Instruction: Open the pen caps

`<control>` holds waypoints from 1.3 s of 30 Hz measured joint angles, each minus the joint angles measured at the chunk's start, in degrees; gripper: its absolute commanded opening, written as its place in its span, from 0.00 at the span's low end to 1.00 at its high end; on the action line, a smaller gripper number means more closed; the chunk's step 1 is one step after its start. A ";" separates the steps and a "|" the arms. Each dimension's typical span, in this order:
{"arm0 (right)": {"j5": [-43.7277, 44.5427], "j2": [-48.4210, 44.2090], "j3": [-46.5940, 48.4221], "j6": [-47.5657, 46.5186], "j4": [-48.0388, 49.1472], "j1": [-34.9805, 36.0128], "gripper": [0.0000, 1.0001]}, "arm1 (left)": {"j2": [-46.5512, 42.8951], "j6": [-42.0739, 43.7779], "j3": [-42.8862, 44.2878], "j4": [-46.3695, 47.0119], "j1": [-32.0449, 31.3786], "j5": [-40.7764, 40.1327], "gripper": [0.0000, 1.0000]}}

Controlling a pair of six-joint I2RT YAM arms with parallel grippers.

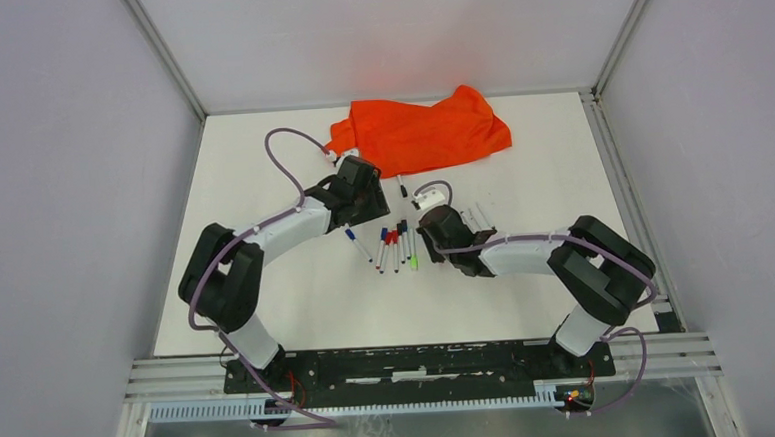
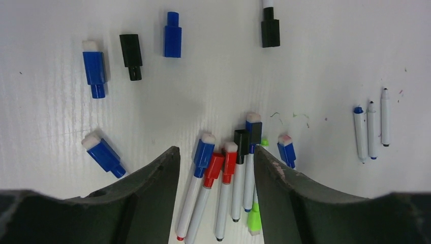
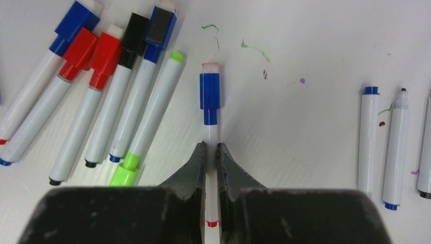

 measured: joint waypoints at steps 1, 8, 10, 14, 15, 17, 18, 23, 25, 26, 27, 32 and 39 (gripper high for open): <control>0.02 -0.55 -0.55 -0.15 -0.04 0.00 0.00 | -0.31 -0.63 -0.24 0.66 0.00 1.05 0.65; -1.14 -7.39 -6.56 -1.62 -1.22 0.00 0.00 | -1.64 -3.69 -2.80 5.60 0.00 8.26 0.68; -2.14 -9.97 -8.24 -1.70 -1.29 -0.02 0.00 | -1.64 -5.07 -3.85 7.69 0.00 10.69 0.69; -4.72 -14.29 -9.66 -1.64 -0.70 -0.02 0.00 | -1.64 -8.33 -6.32 12.20 -0.22 14.99 0.69; -5.53 -14.97 -9.66 -1.60 -0.20 -0.02 0.00 | -1.64 -9.05 -6.84 13.05 -0.46 15.85 0.69; -7.06 -15.78 -9.66 -1.38 1.09 -0.02 0.00 | -1.64 -10.38 -7.43 14.43 -1.09 16.96 0.69; -7.93 -16.15 -9.66 -1.18 1.81 0.00 0.00 | -1.64 -10.91 -7.52 15.13 -1.51 17.38 0.69; -10.91 -16.63 -9.66 -0.07 3.78 -0.02 0.00 | -1.64 -13.09 -7.54 18.21 -4.55 18.27 0.69; -11.74 -16.90 -9.66 0.39 4.57 0.00 0.00 | -1.64 -13.62 -7.54 18.78 -5.55 18.27 0.69; -12.07 -17.09 -9.66 0.66 4.94 0.00 0.00 | -1.62 -13.88 -7.54 19.02 -5.95 18.27 0.68; -12.28 -17.29 -9.66 0.90 5.18 0.00 0.00 | -1.62 -14.03 -7.54 19.23 -6.36 18.16 0.68; -12.79 -18.29 -9.77 1.88 5.70 -0.07 0.00 | -1.62 -14.91 -7.80 20.55 -6.78 17.49 0.68; -13.16 -18.95 -9.77 2.69 7.45 -0.07 0.00 | -1.62 -16.17 -10.21 21.86 -7.21 17.22 0.61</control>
